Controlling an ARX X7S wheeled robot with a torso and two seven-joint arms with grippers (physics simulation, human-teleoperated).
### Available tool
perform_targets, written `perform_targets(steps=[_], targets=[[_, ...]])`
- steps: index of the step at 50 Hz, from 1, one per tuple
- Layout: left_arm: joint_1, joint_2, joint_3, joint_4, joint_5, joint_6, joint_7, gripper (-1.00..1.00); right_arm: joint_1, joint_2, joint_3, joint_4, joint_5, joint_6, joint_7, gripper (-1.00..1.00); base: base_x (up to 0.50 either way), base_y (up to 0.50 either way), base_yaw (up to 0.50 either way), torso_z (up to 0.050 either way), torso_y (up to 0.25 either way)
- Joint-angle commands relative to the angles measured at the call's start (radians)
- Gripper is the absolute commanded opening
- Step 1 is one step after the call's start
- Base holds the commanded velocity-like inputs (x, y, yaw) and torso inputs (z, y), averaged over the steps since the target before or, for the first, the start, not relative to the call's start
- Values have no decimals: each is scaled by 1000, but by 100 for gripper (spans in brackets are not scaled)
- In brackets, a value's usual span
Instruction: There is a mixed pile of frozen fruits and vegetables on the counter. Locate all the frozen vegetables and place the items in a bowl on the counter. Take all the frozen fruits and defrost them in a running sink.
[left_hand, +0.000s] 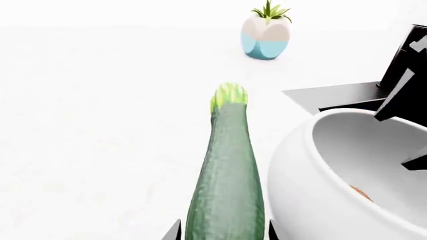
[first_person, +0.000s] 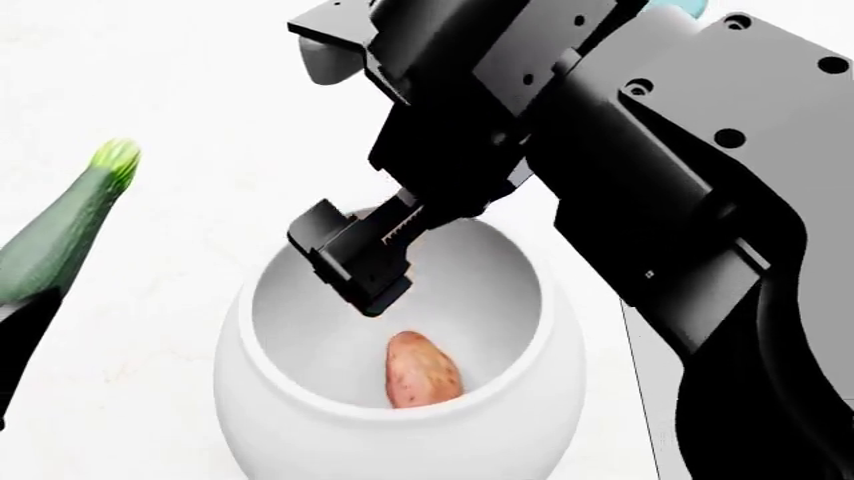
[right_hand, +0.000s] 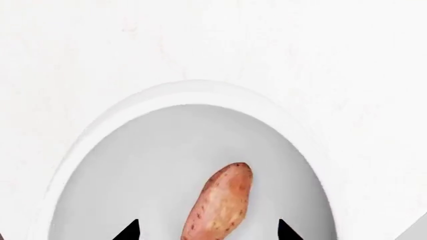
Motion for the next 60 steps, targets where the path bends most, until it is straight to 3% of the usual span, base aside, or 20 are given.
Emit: perform_targets(steps=[1,4,7,14,16,20,26,29,38,46,60], targets=[[-84,24,37,-12,-24,-10,-26,-100,67,72,135,-76,69,34,103,100,0,0,0,0,0],[-134,33,60,-20,-33,-32,-38,-100,63,150,244,-191,143,83,261,100,0,0,0,0,0],[-248,57,109,-52,-47,-82,-49,-100,24,201,426,-213,235,101,533,100,0,0,0,0,0],[-589,204,257,-219,-5,-213,4,-100,-179,462,833,-565,548,16,1137,100,0,0,0,1,0],[-689,252,305,-275,31,-252,55,-100,-217,527,898,-629,558,-49,1224,100,0,0,-1,0,0],[-800,336,382,-377,99,-284,150,-100,-280,637,930,-764,470,-158,1214,100,0,0,0,0,0],[-884,423,463,-493,187,-284,258,-100,-413,749,1043,-884,608,-215,1329,100,0,0,0,0,0],[-911,467,492,-556,223,-269,303,-100,-457,792,1073,-921,576,-272,1311,100,0,0,0,0,0],[-980,591,637,-718,361,-209,538,-100,-543,931,1123,-1004,638,-272,1393,100,0,0,0,0,1],[-943,624,646,-738,360,-189,541,-100,-598,959,1187,-1004,622,-373,1404,100,0,0,0,0,0],[-896,660,684,-732,369,-168,568,-100,-827,1098,1291,-1098,631,-517,1412,100,0,0,0,0,0]])
